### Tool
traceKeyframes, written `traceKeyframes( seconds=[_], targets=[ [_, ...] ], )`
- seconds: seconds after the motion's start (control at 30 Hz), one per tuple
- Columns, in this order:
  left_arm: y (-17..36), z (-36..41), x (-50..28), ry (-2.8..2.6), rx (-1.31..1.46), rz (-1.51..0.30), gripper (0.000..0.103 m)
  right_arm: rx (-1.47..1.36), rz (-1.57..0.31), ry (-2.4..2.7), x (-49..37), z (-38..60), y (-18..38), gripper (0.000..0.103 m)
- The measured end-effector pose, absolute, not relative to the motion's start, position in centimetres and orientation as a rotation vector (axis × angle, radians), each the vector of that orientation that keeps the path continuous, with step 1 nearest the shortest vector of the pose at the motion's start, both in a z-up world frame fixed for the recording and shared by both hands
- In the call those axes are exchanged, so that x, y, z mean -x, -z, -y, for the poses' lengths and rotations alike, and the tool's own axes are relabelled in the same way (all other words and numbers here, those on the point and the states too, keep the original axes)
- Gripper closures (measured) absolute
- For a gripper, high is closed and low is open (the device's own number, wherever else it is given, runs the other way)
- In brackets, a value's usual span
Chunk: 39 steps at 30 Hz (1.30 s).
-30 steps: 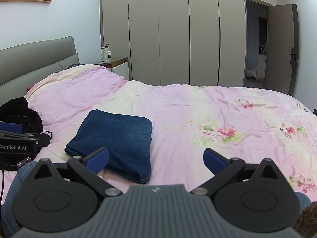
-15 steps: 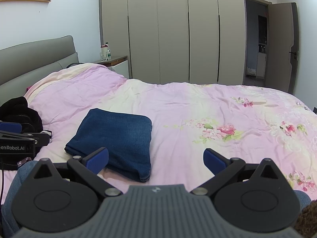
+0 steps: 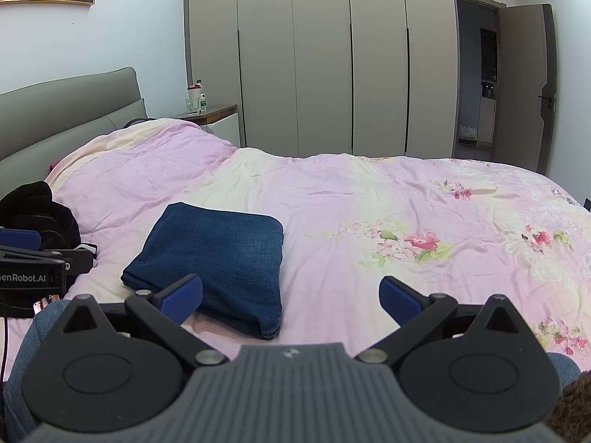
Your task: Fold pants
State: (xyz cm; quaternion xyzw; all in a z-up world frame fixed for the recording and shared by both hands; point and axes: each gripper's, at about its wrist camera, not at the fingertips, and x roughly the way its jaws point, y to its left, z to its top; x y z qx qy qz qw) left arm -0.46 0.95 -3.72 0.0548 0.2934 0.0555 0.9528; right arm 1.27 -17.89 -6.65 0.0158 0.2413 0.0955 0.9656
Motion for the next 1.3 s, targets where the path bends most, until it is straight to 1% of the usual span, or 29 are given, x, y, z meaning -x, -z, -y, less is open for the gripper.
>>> traceKeyframes(
  seconds=[0.4, 1.3],
  targets=[
    [3.61, -0.76, 0.65, -0.107, -0.116, -0.599, 0.007, -0.049, -0.521, -0.199, -1.32, 17.82, 6.78, 0.005],
    [3.50, -0.72, 0.74, -0.092, -0.144, -0.587, 0.007, -0.053, -0.521, -0.196, -1.19, 17.73, 6.79, 0.005]
  ],
)
